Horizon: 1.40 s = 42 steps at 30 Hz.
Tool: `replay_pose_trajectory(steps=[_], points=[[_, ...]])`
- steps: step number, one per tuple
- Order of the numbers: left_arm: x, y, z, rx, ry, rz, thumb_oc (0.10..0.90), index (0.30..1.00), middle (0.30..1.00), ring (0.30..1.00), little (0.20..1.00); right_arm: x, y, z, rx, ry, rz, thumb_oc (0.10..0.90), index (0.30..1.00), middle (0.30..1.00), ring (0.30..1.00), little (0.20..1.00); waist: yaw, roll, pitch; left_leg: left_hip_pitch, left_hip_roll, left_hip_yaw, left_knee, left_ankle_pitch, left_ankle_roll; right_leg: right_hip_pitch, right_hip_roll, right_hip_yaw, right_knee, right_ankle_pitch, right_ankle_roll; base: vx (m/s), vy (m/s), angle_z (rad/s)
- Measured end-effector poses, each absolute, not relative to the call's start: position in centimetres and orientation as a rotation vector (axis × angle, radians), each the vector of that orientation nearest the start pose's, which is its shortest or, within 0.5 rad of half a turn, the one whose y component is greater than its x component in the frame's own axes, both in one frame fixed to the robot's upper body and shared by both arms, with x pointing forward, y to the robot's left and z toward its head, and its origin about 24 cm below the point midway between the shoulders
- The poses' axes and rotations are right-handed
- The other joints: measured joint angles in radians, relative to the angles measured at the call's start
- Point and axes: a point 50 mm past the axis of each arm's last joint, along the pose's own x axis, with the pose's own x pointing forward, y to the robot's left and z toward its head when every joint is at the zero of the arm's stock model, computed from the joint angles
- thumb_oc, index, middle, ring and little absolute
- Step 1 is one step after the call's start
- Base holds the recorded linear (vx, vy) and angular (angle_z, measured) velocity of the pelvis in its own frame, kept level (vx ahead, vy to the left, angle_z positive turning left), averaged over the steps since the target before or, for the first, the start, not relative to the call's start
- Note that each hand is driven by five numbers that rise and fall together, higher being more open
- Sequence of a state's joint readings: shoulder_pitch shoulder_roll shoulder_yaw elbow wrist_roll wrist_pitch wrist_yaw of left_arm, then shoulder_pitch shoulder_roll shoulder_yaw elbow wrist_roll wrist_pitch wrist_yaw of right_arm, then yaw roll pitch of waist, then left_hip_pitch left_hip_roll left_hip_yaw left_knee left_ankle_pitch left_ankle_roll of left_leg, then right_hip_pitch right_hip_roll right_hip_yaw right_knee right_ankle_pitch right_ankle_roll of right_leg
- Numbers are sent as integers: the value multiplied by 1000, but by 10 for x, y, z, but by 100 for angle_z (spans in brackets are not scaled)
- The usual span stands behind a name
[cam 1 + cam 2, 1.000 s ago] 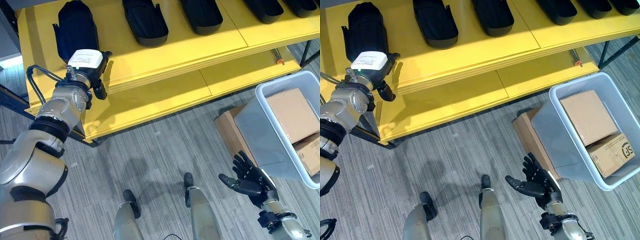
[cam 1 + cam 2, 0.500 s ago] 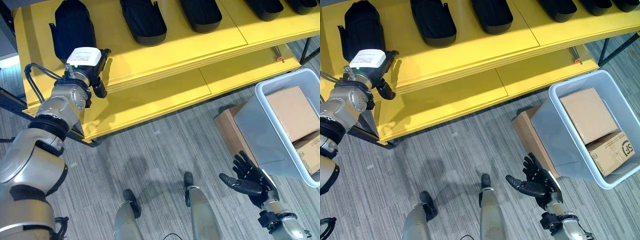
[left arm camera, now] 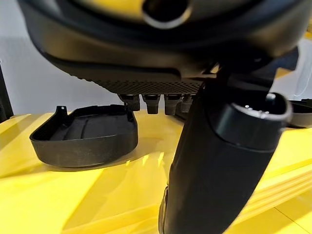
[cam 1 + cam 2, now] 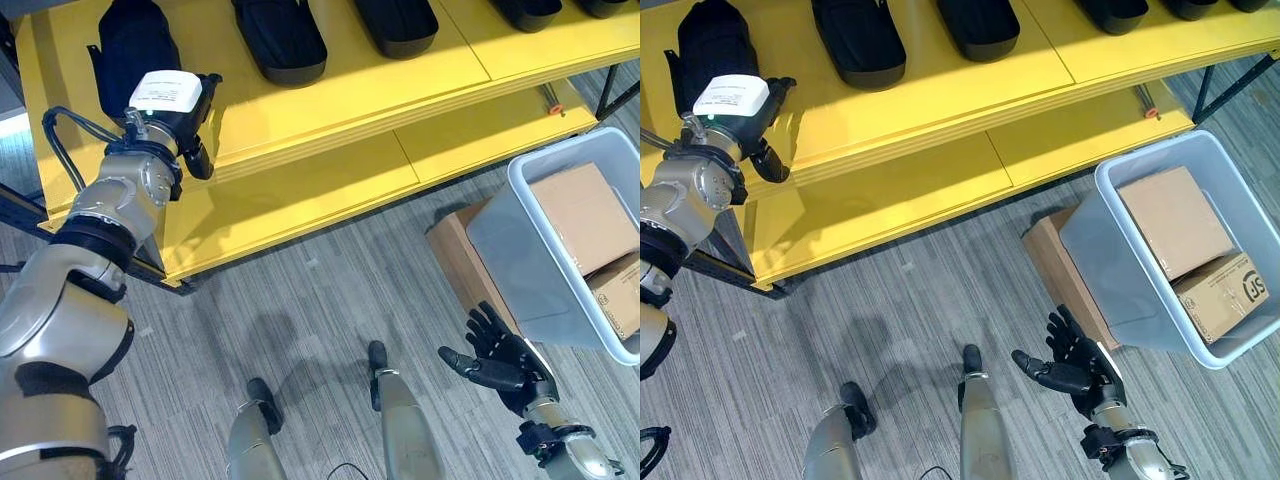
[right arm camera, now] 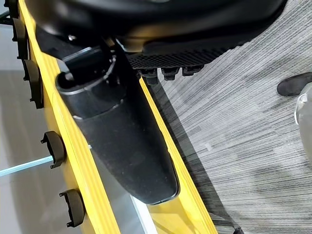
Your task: Move parts from the plastic box to the shelf.
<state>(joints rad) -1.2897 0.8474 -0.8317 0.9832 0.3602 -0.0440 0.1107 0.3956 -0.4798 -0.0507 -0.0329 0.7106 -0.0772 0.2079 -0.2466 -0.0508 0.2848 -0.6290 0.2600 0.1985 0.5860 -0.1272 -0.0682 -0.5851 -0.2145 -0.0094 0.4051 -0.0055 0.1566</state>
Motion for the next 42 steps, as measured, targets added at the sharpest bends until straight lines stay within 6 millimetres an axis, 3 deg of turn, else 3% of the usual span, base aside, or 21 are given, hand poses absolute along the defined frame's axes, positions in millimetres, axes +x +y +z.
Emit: replay_pose_trajectory(steps=[11,22,25,30,37,42], points=[[402,255,279,1592,-202,217,900,1000,1000,1000,1000,163,-259,11,235,209,23,900,1000,1000,1000,1000,0,0,0,-4,-2,4,10,-3,5,-1,-3,3,3,3,5,0,0,0],[385,220,308,1656,-472,109,900,1000,1000,1000,1000,163,-260,11,232,206,20,900,1000,1000,1000,1000,8,3,-1,-6,-4,-5,13,-3,4,1,-4,-1,12,2,5,0,0,0],[379,214,311,1661,-524,80,900,1000,1000,1000,1000,162,-260,11,230,203,18,900,1000,1000,1000,1000,28,9,-2,-4,-5,-8,11,-1,4,4,-5,-2,17,2,6,-6,-6,1],[362,221,298,1574,-566,30,900,1000,1000,1000,1000,155,-262,7,231,222,2,900,1000,1000,1000,1000,37,15,-4,2,-8,-15,4,0,2,4,-8,-9,32,-13,0,-11,-4,5],[347,265,267,1564,-386,32,900,1000,1000,1000,1000,152,-264,6,231,228,-7,900,1000,1000,1000,1000,57,18,-4,-6,-9,-31,0,2,4,5,-9,-25,33,-19,-3,-15,7,5],[342,275,258,1566,-322,11,900,1000,1000,1000,1000,153,-264,6,231,223,-5,900,1000,1000,1000,1000,62,17,-4,-17,-19,-38,1,7,2,4,-18,-31,34,-20,0,-8,9,7]])
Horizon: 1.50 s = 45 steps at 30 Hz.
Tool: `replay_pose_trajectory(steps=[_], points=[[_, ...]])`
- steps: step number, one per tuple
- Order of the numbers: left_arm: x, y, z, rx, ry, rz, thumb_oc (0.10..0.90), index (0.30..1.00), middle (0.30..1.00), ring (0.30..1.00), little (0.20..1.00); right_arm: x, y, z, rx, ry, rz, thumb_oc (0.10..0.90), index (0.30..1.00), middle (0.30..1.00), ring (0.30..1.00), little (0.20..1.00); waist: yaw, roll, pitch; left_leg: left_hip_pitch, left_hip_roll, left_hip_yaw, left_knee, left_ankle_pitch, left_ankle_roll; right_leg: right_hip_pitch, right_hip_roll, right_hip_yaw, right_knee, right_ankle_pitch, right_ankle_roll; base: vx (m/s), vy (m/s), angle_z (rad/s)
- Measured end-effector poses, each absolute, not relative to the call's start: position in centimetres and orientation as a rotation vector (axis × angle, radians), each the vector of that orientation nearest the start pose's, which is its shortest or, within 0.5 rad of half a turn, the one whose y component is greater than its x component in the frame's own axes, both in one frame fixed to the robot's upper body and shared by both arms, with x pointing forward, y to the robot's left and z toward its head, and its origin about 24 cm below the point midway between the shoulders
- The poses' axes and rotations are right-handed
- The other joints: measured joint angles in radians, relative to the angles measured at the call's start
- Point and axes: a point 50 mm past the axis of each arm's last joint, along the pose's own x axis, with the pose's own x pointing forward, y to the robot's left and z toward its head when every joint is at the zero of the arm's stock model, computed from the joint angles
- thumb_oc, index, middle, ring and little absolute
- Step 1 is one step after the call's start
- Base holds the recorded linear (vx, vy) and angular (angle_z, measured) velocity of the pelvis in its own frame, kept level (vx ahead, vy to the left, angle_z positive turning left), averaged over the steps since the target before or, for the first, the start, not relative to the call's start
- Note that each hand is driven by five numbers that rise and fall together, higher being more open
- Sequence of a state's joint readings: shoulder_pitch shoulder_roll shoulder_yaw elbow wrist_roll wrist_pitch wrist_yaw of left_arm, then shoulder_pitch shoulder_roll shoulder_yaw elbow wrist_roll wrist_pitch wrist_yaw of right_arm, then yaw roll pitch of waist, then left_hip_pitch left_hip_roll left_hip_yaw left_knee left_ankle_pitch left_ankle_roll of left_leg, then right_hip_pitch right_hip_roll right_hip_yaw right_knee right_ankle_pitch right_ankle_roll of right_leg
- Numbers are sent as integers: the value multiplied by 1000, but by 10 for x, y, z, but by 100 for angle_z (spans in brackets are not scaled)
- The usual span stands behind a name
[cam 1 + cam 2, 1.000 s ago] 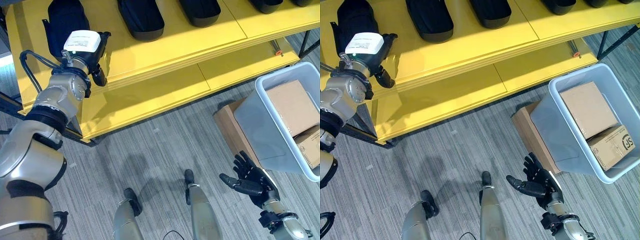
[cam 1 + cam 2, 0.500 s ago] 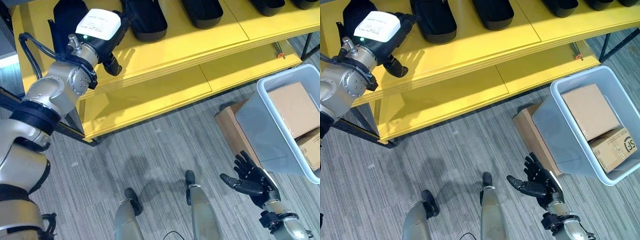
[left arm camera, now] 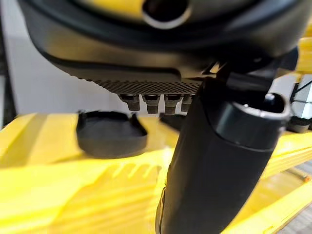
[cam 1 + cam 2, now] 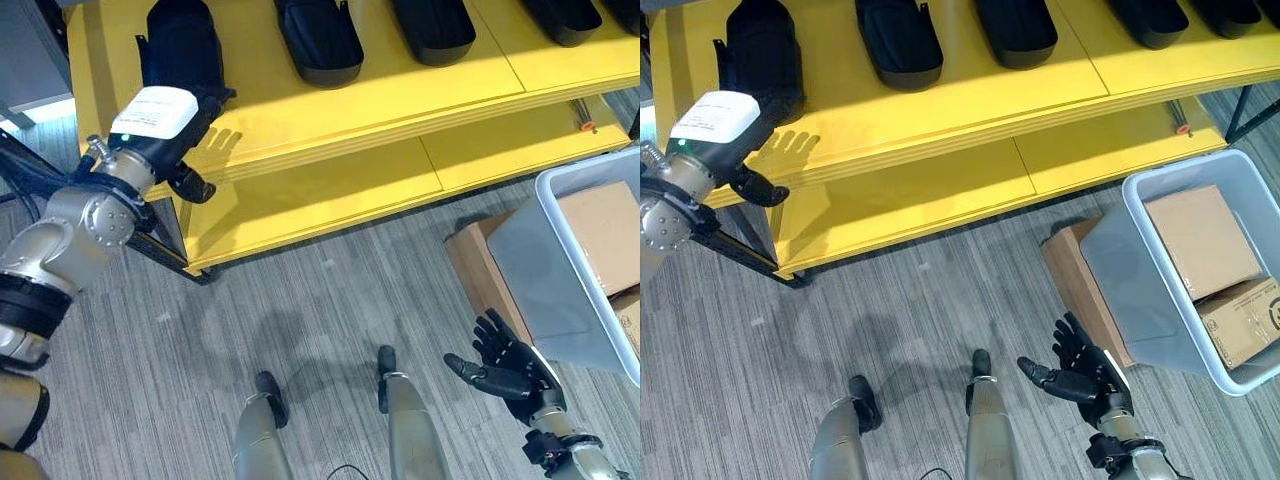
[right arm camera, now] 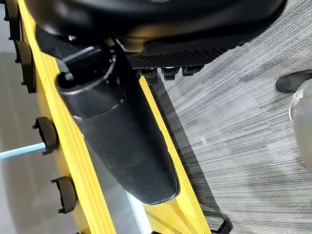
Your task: Move parts from the plastic box to the shelf.
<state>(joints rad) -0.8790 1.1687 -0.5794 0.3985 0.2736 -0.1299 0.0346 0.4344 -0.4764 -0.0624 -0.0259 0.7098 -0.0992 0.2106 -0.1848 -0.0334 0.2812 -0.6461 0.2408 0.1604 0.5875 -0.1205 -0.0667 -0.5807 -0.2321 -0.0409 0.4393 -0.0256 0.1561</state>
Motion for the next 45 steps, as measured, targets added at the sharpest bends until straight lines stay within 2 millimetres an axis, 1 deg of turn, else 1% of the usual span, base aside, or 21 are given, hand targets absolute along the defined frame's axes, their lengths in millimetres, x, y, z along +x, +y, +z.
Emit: replay_pose_trajectory(steps=[2,12,16,21,24,27,29,33,37,38,41,45], points=[[340,278,256,1519,-314,13,900,1000,1000,1000,1000,153,-263,6,234,222,-6,900,1000,1000,1000,1000,-4,0,0,0,0,2,1,0,1,0,-1,0,-1,0,1,0,0,0],[340,286,251,1519,-251,20,900,1000,1000,1000,1000,153,-262,6,239,224,-7,900,1000,1000,1000,1000,-6,0,2,2,1,1,0,-1,0,0,0,-1,1,-3,3,0,0,0],[341,301,246,1518,-182,58,900,1000,1000,1000,1000,153,-262,5,241,233,-6,900,1000,1000,1000,1000,-10,1,3,2,2,2,0,-1,0,-3,0,0,-2,-4,3,0,0,0],[342,311,243,1523,-120,78,900,1000,1000,1000,1000,153,-262,4,242,236,-6,900,1000,1000,1000,1000,-10,0,4,2,2,2,0,-2,0,-3,0,0,-2,-4,3,0,0,0],[343,318,241,1527,-84,98,900,1000,1000,1000,1000,153,-262,5,242,235,-5,900,1000,1000,1000,1000,-11,0,15,2,2,2,2,-2,-1,-4,1,1,-1,-4,3,0,0,0],[343,329,234,1543,-18,113,900,1000,1000,1000,1000,154,-262,5,243,235,-4,900,1000,1000,1000,1000,-19,0,18,1,3,3,2,-3,-1,-5,2,2,-1,-4,3,0,0,0],[344,337,233,1552,30,136,900,1000,1000,1000,1000,155,-262,5,242,231,-2,900,1000,1000,1000,1000,-29,-1,21,1,3,4,4,-6,-1,-5,2,4,-1,-5,3,0,0,0],[348,335,240,1564,30,146,900,1000,1000,1000,1000,155,-261,6,243,232,-1,900,1000,1000,1000,1000,-31,-1,23,1,3,6,4,-7,0,-6,2,4,-2,-5,3,0,0,0],[359,326,255,1587,6,161,900,1000,1000,1000,1000,156,-261,6,242,231,1,900,1000,1000,1000,1000,-33,-1,24,1,3,9,4,-7,0,-6,2,5,1,-5,4,10,2,0],[365,319,259,1591,-8,158,900,1000,1000,1000,1000,157,-261,7,240,229,4,900,1000,1000,1000,1000,-33,-1,24,1,3,8,5,-7,0,-6,2,5,1,-5,4,37,9,0],[369,313,261,1583,-21,151,900,1000,1000,1000,1000,157,-261,7,240,229,4,900,1000,1000,1000,1000,-39,-1,24,1,4,10,5,-8,1,-8,2,7,3,-5,6,11,2,0],[370,314,258,1578,-9,153,900,1000,1000,1000,1000,158,-262,8,233,229,6,900,1000,1000,1000,1000,-52,-1,24,1,4,12,5,-8,1,-11,1,8,7,-6,6,8,-1,0]])
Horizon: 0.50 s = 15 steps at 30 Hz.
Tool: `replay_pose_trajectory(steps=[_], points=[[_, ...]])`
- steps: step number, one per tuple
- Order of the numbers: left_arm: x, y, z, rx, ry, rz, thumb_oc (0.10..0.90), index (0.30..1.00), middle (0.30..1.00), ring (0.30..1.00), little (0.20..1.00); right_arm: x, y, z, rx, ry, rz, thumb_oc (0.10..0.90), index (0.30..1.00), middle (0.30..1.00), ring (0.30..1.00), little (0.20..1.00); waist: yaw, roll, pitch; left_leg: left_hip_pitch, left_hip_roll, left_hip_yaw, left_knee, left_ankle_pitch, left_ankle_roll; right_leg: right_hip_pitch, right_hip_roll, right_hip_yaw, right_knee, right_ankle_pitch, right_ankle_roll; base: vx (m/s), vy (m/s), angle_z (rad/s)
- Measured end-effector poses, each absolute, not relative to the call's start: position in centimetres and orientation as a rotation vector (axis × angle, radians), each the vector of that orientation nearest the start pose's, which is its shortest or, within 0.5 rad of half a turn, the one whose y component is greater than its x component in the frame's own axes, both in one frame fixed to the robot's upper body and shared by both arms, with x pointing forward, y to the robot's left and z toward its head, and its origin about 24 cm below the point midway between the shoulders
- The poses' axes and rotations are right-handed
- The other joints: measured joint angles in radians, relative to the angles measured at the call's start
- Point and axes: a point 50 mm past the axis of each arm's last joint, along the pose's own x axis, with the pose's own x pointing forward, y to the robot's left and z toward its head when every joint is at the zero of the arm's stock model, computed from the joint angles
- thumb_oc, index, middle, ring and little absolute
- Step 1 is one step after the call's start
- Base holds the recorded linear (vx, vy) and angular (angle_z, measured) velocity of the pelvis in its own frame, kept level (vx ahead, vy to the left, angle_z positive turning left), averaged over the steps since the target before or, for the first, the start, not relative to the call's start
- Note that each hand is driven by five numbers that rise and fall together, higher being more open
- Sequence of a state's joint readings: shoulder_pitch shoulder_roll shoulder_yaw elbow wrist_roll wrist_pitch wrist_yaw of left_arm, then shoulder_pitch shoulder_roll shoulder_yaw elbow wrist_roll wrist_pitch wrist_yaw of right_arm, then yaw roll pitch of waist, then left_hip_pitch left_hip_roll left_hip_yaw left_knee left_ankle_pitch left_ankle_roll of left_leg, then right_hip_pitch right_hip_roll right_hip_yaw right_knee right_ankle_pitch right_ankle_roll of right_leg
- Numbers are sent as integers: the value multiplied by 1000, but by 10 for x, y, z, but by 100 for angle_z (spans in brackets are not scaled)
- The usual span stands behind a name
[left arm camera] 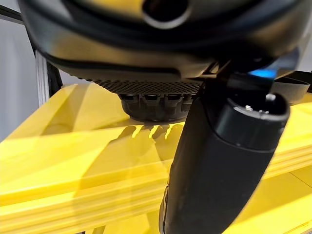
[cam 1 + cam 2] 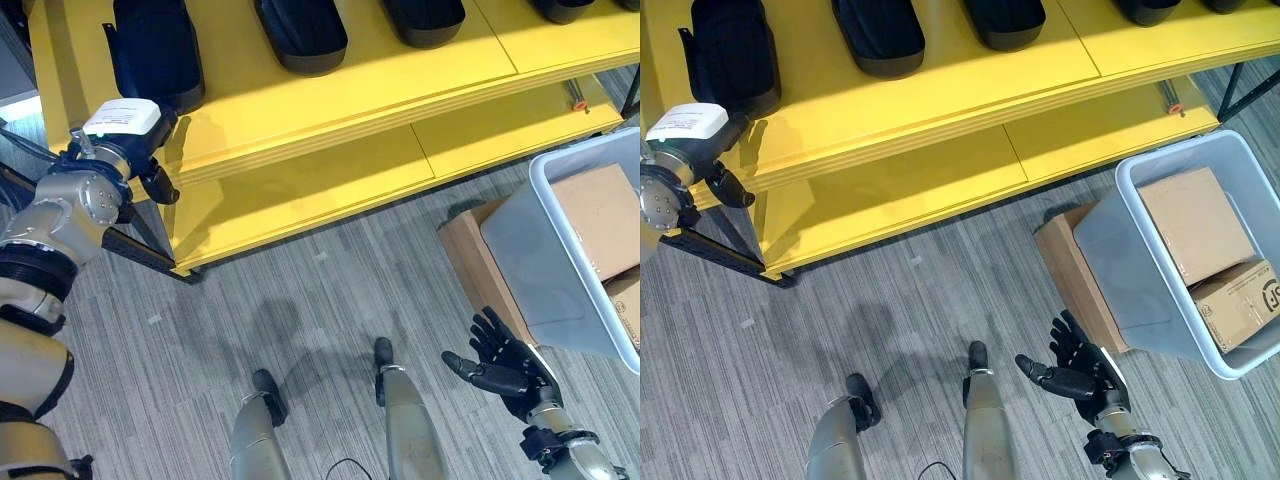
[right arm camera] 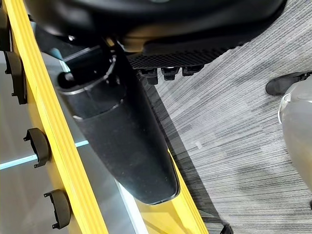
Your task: Move parts from the plastic box to the shelf.
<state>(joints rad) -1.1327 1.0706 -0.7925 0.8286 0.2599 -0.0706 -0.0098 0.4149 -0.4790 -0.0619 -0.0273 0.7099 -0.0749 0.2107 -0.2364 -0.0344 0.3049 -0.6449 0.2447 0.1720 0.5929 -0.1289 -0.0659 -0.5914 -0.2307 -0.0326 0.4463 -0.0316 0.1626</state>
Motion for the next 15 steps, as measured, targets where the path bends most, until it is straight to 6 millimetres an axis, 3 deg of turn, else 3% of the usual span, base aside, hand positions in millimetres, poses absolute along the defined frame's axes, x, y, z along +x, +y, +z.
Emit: replay_pose_trajectory(steps=[15], points=[[375,318,256,1573,38,174,900,1000,1000,1000,1000,158,-263,8,230,230,7,900,1000,1000,1000,1000,-7,0,0,-17,2,12,15,-1,0,-37,0,20,24,-5,-3,3,-2,-2]])
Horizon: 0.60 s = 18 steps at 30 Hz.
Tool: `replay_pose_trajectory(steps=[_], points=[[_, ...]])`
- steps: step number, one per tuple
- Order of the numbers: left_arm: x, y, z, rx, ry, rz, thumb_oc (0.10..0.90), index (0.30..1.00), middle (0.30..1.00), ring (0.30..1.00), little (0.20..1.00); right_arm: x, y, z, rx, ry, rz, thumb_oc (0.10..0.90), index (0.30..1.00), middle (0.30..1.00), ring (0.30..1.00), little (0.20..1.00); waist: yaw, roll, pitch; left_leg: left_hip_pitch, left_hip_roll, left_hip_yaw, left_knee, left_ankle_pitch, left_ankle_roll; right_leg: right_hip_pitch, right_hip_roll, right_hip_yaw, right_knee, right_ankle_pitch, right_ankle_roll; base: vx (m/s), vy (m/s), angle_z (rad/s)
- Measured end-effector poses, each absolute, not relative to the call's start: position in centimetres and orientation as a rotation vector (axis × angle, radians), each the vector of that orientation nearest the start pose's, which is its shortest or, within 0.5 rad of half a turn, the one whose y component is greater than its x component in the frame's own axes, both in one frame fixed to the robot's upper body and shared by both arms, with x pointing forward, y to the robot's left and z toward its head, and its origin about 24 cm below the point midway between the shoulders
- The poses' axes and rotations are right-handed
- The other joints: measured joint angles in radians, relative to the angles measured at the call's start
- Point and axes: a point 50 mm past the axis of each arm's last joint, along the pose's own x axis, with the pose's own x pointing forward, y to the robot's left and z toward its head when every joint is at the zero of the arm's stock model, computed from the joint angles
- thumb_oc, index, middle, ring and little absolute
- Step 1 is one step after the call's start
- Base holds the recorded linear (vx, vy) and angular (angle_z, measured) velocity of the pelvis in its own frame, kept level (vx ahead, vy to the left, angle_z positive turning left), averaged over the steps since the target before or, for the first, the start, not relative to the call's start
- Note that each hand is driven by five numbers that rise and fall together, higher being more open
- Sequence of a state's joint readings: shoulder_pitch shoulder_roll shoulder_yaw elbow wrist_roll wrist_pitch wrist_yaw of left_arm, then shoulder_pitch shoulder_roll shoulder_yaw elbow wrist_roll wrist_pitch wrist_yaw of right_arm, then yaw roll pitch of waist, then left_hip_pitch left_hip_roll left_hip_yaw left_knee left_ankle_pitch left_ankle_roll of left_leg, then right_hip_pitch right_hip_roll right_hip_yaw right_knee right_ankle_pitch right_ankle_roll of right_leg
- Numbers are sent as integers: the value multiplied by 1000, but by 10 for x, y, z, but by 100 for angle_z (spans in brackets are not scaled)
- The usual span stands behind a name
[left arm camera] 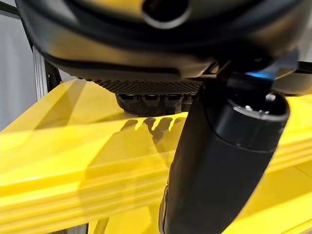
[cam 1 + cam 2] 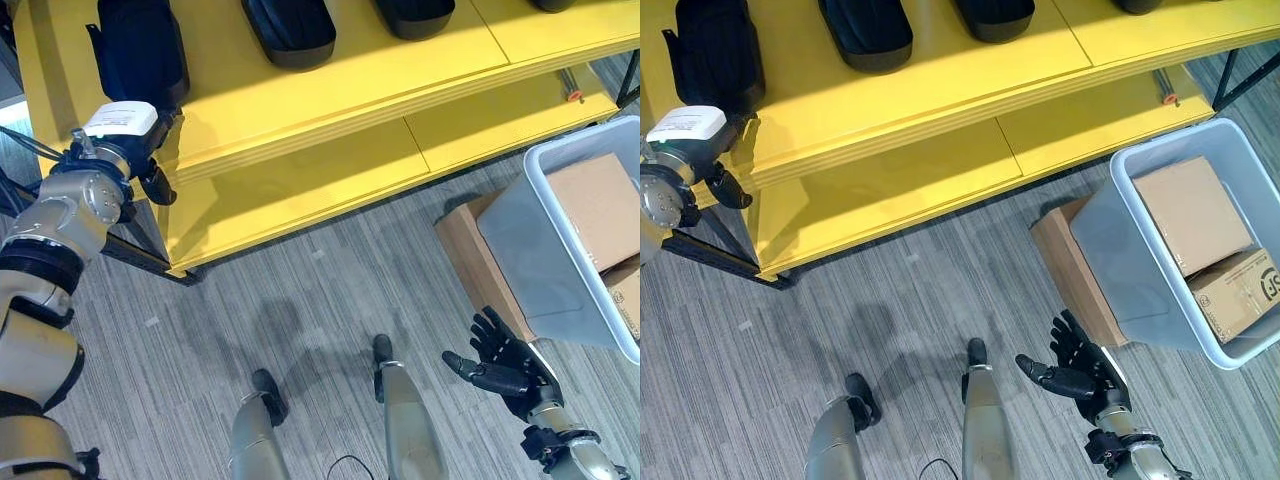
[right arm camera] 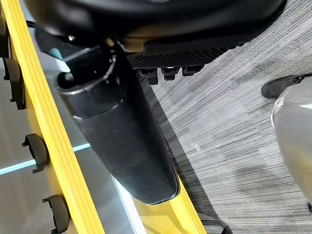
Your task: Move parts from the plastic box to the shelf.
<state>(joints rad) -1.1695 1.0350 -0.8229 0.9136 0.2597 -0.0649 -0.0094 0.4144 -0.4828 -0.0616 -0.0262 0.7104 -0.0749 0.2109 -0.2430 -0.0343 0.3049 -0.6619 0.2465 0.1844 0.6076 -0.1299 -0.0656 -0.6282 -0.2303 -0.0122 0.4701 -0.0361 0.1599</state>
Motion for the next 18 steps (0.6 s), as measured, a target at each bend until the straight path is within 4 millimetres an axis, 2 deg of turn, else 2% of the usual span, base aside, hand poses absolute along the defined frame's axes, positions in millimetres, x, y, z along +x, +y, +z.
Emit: replay_pose_trajectory(steps=[5,18], points=[[374,323,259,1572,59,202,900,1000,1000,1000,1000,158,-263,8,229,230,8,900,1000,1000,1000,1000,2,0,0,-1,0,0,3,-1,1,-2,0,2,1,0,0,0,0,0],[376,319,272,1576,28,222,900,1000,1000,1000,1000,158,-265,9,216,234,12,900,1000,1000,1000,1000,2,1,0,-21,2,-3,23,-5,3,-17,-1,4,17,0,0,0,0,0]])
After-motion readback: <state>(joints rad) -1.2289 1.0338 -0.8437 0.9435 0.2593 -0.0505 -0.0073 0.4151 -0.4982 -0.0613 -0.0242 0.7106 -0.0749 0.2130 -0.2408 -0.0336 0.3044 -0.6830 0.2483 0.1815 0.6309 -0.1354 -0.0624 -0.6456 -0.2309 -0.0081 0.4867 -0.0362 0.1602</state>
